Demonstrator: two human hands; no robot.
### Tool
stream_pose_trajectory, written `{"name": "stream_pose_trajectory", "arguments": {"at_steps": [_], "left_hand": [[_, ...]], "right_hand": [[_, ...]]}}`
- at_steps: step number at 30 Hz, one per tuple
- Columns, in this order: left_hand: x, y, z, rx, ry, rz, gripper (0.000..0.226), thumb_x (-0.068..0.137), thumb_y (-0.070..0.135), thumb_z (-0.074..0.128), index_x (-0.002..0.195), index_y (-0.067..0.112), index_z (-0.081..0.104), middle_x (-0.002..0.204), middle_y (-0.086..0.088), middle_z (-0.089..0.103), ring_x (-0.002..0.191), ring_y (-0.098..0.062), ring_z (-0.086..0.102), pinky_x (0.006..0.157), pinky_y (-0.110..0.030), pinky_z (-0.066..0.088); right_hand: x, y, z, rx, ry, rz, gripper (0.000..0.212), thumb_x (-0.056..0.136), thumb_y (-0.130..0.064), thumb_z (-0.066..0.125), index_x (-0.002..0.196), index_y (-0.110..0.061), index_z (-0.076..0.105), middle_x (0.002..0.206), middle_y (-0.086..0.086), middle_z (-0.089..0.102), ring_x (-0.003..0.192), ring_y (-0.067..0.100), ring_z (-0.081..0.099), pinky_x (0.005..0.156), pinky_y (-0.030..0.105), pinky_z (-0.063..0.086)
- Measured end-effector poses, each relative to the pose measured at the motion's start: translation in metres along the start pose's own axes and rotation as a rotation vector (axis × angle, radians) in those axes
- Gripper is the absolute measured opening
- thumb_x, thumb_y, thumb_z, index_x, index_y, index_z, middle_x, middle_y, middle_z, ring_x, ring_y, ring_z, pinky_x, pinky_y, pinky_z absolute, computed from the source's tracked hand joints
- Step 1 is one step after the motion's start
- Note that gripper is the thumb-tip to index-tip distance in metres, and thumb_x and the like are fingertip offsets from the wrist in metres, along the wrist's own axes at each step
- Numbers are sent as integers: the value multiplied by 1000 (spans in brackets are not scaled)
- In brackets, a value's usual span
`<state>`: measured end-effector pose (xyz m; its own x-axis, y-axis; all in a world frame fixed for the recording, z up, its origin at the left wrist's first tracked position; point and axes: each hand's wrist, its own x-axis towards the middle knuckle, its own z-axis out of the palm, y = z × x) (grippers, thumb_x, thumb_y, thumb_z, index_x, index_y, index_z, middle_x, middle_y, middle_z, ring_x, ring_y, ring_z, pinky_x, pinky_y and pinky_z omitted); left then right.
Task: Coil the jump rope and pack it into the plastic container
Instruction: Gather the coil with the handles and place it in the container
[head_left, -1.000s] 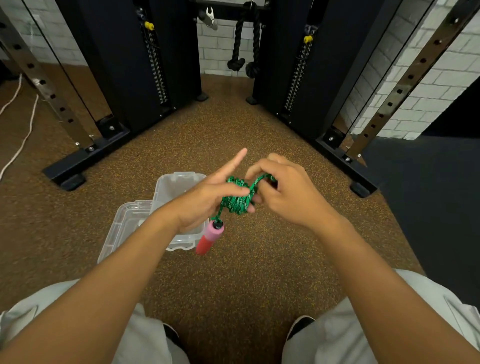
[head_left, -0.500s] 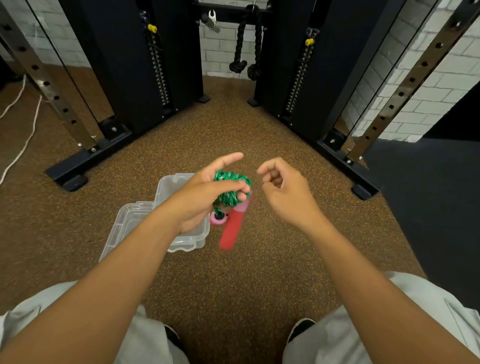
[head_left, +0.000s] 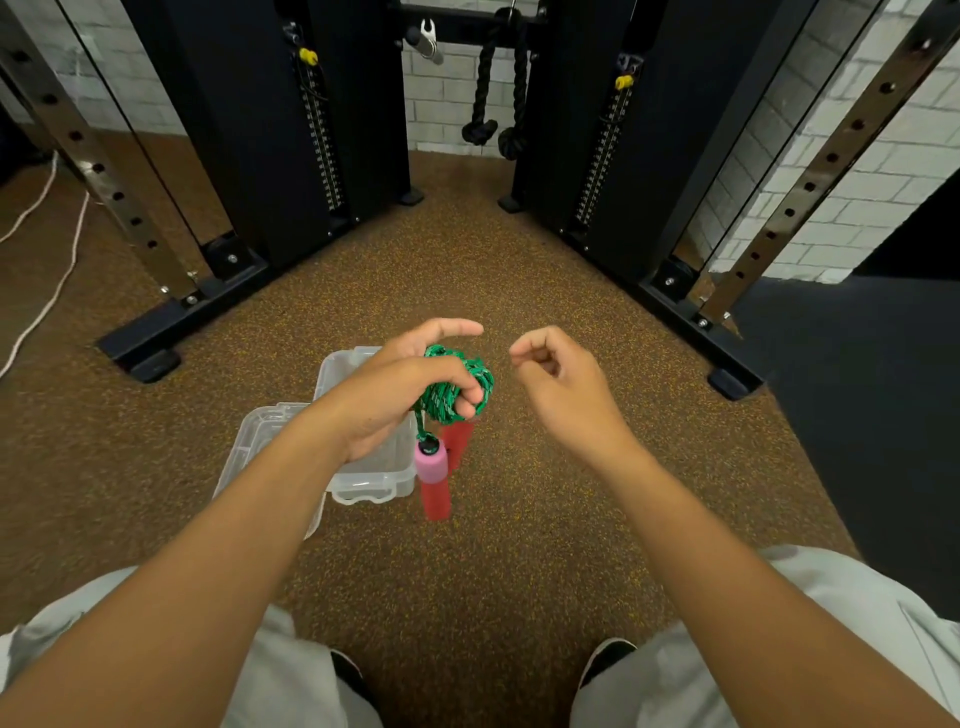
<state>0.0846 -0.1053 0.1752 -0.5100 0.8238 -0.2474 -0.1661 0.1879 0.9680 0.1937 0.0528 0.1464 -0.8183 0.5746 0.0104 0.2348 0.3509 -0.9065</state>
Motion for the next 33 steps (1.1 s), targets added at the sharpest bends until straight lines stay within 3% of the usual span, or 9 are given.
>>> {"name": "stream_pose_trajectory", "arguments": {"at_steps": [4,7,11,14,17,20,23,26,33], "left_hand": [[-5,8,-1,-105,-169,-8,70,81,5,63,146,26,48,78,-11,72,66,-18,66,69,-25,55],[-9,9,-2,-187,-268,9,72,84,2,59,150,26,46,79,-11,72,66,-17,68,69,-24,56],[-10,9,-3,-280,-338,25,72,86,-1,55,151,29,48,81,-10,72,70,-16,68,71,-26,56],[-9,8,0,-305,-316,65,73,86,0,57,153,27,45,83,-10,73,71,-16,70,72,-28,55],[-9,6,2,-347,-296,66,74,86,1,61,153,26,44,85,-10,74,74,-16,72,75,-30,57],[-10,7,3,-384,-322,64,72,87,-1,56,154,22,41,84,-11,74,73,-17,73,76,-27,57],[-10,7,3,-296,-314,66,71,87,0,58,152,22,43,85,-10,75,74,-17,72,78,-27,56],[-9,5,1,-171,-279,59,71,85,1,62,150,22,45,86,-10,76,77,-18,72,82,-26,54],[-4,-2,10,57,-298,-62,83,99,6,61,161,38,18,98,-14,78,94,-23,74,88,-27,55]], "right_hand": [[6,13,6,258,-141,215,24,106,-14,44,111,-12,67,115,10,72,115,32,66,105,50,51],[0,21,9,471,-445,311,29,109,-18,41,122,-9,65,109,9,76,107,23,70,101,43,51],[-10,20,14,722,-686,357,22,97,-16,54,107,-20,73,101,1,77,100,18,71,103,41,55],[-12,20,15,617,-764,361,30,91,-22,58,120,-19,63,114,-6,76,109,8,70,115,39,44],[-15,18,16,346,-896,297,36,102,-5,53,136,-18,53,122,-20,61,117,-4,57,119,28,33],[-12,22,17,192,-892,201,27,98,-3,63,124,-8,65,121,-5,69,118,8,62,120,38,38],[-7,21,11,20,-742,72,22,95,-10,70,113,1,65,111,22,72,100,17,68,101,46,55],[3,15,-7,-83,-545,-78,14,93,-9,72,101,-20,69,94,-6,72,83,-2,63,76,22,52],[12,3,-30,-451,-336,-247,36,84,-27,81,116,-27,64,91,-17,67,82,-1,63,86,33,50]]}}
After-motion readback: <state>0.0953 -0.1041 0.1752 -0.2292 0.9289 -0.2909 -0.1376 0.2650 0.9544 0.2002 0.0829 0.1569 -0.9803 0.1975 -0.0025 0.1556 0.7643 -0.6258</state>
